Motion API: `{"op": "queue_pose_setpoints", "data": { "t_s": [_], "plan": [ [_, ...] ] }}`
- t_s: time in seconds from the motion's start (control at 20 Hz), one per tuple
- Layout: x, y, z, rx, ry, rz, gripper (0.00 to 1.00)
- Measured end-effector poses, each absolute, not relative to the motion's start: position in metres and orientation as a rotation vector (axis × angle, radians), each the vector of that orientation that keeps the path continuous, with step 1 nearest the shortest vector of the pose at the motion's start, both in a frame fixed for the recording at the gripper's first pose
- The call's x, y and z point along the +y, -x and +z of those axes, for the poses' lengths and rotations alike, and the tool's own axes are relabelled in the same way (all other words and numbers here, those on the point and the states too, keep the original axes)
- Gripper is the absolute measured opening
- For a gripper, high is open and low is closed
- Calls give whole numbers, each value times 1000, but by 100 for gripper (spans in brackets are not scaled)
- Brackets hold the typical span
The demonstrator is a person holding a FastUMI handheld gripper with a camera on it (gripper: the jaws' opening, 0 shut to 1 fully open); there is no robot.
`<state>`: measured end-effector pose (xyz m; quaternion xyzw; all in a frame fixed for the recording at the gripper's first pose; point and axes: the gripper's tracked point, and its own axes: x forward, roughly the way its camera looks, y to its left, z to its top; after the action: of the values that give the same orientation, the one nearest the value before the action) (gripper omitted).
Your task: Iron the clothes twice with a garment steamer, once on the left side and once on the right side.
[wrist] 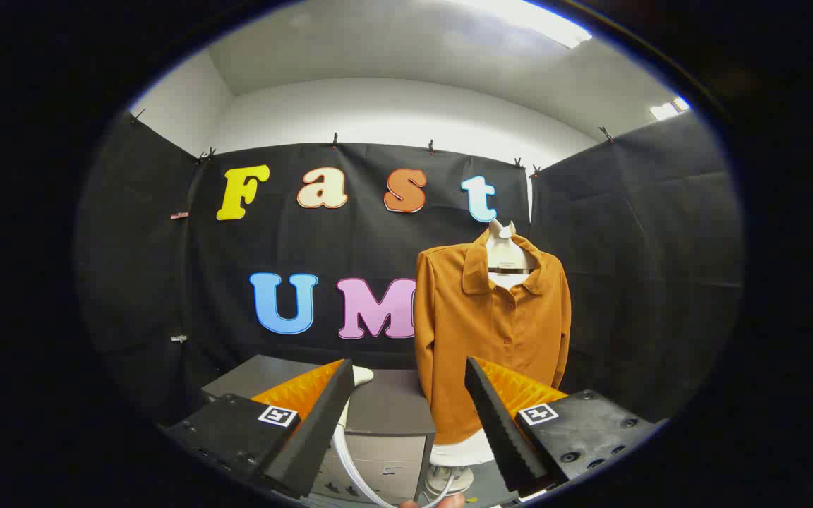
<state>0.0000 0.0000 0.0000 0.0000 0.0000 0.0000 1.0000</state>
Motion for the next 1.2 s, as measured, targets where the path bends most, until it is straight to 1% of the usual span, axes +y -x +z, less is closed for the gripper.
{"op": "queue_pose_setpoints", "data": {
  "t_s": [1.2],
  "plan": [
    [21,-9,-20,46,-9,11,98]
  ]
}}
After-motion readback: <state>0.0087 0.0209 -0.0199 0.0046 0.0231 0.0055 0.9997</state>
